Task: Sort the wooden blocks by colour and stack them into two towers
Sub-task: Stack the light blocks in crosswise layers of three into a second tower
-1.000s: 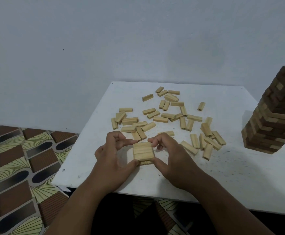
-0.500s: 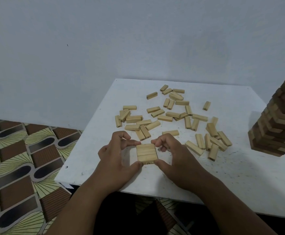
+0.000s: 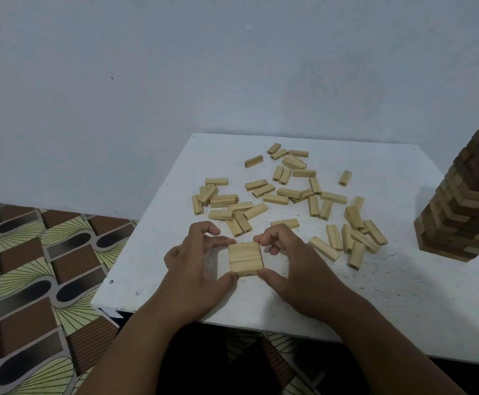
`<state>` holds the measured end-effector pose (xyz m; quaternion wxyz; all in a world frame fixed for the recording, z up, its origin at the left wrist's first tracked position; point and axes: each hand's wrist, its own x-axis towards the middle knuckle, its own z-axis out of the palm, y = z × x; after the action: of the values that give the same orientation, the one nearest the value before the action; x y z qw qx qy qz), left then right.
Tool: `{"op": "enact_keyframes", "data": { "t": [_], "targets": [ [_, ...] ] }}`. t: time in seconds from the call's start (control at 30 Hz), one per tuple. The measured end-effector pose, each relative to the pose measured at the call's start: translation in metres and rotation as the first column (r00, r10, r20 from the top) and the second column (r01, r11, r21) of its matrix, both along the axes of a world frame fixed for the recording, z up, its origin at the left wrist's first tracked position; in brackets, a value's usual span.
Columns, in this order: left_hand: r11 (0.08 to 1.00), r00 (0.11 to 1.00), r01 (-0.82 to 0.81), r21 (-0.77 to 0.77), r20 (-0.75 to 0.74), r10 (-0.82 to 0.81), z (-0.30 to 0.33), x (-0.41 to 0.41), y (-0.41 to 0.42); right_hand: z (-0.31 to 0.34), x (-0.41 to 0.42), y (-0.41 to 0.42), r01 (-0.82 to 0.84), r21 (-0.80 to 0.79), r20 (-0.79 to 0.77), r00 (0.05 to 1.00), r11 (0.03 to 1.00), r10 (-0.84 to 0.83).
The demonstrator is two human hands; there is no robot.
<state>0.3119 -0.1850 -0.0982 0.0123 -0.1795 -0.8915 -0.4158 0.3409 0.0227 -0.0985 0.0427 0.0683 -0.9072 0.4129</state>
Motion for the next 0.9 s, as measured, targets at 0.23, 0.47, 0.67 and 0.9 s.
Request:
{"op": "enact_keyframes", "data": {
  "t": [0.23, 0.47, 0.67, 0.9],
  "targets": [
    [1.000, 1.000, -0.002, 0.001, 0.015, 0.002, -0.001, 0.000, -0.001, 0.000, 0.000, 0.002, 0.003, -0.009, 0.039, 0.999, 1.000, -0.003],
    [1.000, 0.996, -0.010, -0.024, 0.088, 0.012, 0.001, 0.000, -0.002, 0.003, 0.002, 0.004, -0.008, -0.003, 0.051, 0.999, 1.000, 0.008],
    [0.988, 0.990, -0.099, 0.118, 0.108, 0.086, 0.009, -0.005, -0.005, 0.018, -0.008, 0.007, 0.013, -0.019, -0.045, 0.999, 1.000, -0.014],
    [0.984, 0.984, -0.160, 0.073, -0.063, 0.165, 0.017, -0.045, 0.003, 0.027, -0.056, -0.018, 0.099, 0.052, -0.008, 0.995, 0.994, -0.098]
  ]
}}
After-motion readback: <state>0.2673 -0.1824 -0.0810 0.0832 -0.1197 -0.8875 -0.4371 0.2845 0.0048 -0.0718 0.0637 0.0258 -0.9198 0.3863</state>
